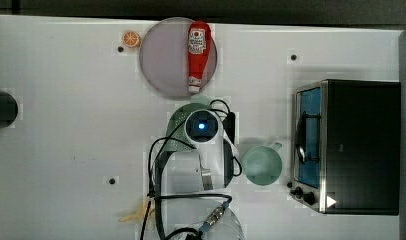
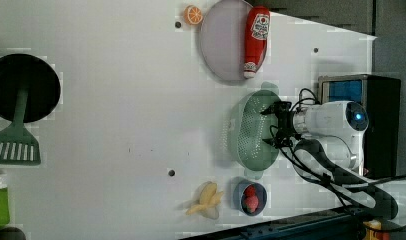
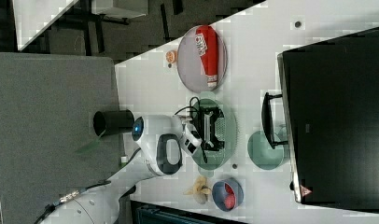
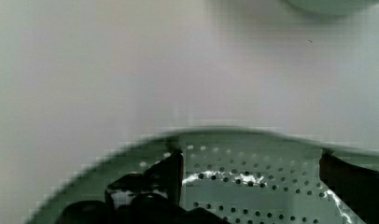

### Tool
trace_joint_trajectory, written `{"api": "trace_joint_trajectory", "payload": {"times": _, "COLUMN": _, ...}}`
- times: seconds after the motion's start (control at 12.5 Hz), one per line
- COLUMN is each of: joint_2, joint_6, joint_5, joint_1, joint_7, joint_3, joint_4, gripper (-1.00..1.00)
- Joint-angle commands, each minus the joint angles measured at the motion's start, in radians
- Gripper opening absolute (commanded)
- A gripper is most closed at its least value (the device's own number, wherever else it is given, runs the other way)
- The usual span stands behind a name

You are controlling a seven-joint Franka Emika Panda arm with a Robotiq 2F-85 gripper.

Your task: Drag strainer left to right.

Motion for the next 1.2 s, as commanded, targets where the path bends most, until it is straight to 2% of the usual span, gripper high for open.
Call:
{"api": "trace_joint_trajectory", "payload": {"times": 0.08, "joint_2": -0.018, "joint_6": -0.007, "joint_5": 0.007, "joint_1": -0.009, "joint_7": -0.124, "joint_3": -0.041, "joint_4": -0.004, "gripper": 1.0}}
{"api": "trace_joint_trajectory", "payload": {"times": 0.48, "joint_2": -0.048, "joint_6": -0.008, "joint_5": 0.009, "joint_1": -0.008, "joint_7": -0.132, "joint_3": -0.023, "joint_4": -0.007, "gripper": 1.0}}
{"api": "trace_joint_trajectory", "payload": {"times": 0.72, "joint_2": -0.192, "joint_6": -0.075, "joint_5": 0.016, "joint_1": -0.007, "joint_7": -0.278, "joint_3": 0.03, "joint_4": -0.004, "gripper": 1.0}}
{"api": "trace_joint_trajectory", "payload": {"times": 0.96, "joint_2": -0.399, "joint_6": -0.331, "joint_5": 0.024, "joint_1": -0.008, "joint_7": -0.463, "joint_3": 0.034, "joint_4": 0.049, "gripper": 1.0}}
{"api": "trace_joint_trajectory", "payload": {"times": 1.2, "joint_2": -0.586, "joint_6": -0.628, "joint_5": 0.094, "joint_1": -0.009, "joint_7": -0.637, "joint_3": 0.023, "joint_4": 0.172, "gripper": 1.0}}
